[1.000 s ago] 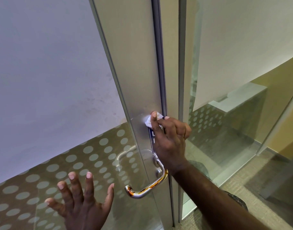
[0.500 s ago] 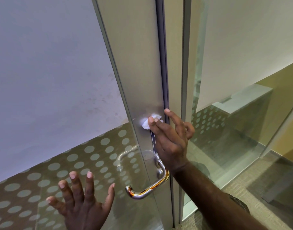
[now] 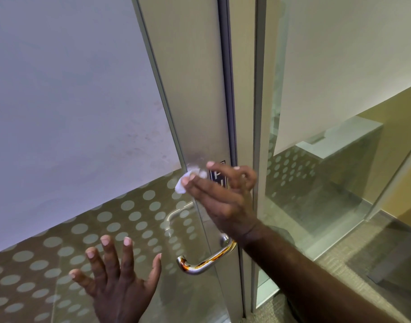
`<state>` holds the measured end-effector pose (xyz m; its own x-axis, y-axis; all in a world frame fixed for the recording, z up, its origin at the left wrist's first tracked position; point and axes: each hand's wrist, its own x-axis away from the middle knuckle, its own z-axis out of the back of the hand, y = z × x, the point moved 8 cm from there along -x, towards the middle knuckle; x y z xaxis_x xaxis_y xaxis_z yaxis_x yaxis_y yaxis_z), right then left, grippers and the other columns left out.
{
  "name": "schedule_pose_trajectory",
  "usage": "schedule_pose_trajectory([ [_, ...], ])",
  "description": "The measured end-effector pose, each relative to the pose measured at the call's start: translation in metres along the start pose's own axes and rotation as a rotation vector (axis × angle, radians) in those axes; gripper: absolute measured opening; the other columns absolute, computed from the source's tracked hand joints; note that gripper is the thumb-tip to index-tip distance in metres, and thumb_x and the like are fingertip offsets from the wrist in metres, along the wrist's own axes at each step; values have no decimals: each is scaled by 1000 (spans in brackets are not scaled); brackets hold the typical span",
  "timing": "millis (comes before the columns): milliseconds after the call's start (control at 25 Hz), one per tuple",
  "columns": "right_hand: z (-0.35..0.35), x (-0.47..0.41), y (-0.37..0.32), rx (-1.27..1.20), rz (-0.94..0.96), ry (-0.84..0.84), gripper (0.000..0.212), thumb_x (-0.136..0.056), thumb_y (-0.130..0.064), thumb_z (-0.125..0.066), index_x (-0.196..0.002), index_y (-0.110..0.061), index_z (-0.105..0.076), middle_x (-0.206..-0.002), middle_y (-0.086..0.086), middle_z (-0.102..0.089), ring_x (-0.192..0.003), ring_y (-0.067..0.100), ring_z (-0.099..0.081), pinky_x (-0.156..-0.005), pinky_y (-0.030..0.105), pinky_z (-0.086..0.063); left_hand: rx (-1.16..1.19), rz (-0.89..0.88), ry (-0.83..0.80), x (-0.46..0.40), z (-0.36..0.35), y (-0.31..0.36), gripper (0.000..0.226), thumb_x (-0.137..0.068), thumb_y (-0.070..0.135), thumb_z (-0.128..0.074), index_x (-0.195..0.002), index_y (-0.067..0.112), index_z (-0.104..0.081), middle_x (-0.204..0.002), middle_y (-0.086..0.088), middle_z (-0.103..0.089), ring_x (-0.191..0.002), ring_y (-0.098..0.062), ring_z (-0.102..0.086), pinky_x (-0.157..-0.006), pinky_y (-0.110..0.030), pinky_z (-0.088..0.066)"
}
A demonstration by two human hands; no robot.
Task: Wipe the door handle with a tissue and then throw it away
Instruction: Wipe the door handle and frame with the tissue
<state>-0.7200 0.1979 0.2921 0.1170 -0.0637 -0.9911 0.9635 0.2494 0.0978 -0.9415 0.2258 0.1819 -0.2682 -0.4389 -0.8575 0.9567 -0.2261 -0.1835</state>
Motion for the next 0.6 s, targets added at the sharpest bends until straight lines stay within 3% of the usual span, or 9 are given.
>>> schedule_pose_trajectory([
  [120,11,31,-5,-27,-18,-119,20,-95,-28,-63,-112,-32,-71,-115,-21,-69,-115,13,-53,-89,39,-28,-2,2,0,2,-2,-3,109,-78,66,-63,-159,21,-5,-168,-7,1,-154,-26,8,-120,-53,12],
  [280,32,74,28,-34,-257,-251,20,-89,-24,-67,-108,-31,-70,-103,-13,-72,-101,18,-60,-85,40,-29,13,6,-32,0,-3,-4,109,-78,69,-59,-159,23,-1,-168,-5,7,-153,-25,12,-119,-52,15],
  [400,32,100,57,-221,-481,-408,20,-89,-19,-64,-107,-22,-72,-92,-1,-70,-84,23,-64,-76,39,-43,27,15,-72,0,-4,-6,107,-80,71,-53,-159,25,1,-167,-3,12,-153,-24,15,-118,-51,17],
  [480,30,111,65,-397,-564,-488,22,-90,-17,-59,-109,-18,-71,-94,-1,-70,-84,18,-66,-75,30,-52,30,21,-80,2,-4,-7,104,-81,73,-50,-158,26,1,-167,-2,13,-152,-23,15,-118,-50,17],
  [600,31,114,62,-416,-582,-485,18,-85,-5,-62,-99,-10,-74,-96,4,-73,-87,20,-69,-76,34,-56,32,25,-86,5,-7,-9,104,-82,76,-47,-159,25,0,-167,-3,13,-152,-24,15,-119,-51,17],
])
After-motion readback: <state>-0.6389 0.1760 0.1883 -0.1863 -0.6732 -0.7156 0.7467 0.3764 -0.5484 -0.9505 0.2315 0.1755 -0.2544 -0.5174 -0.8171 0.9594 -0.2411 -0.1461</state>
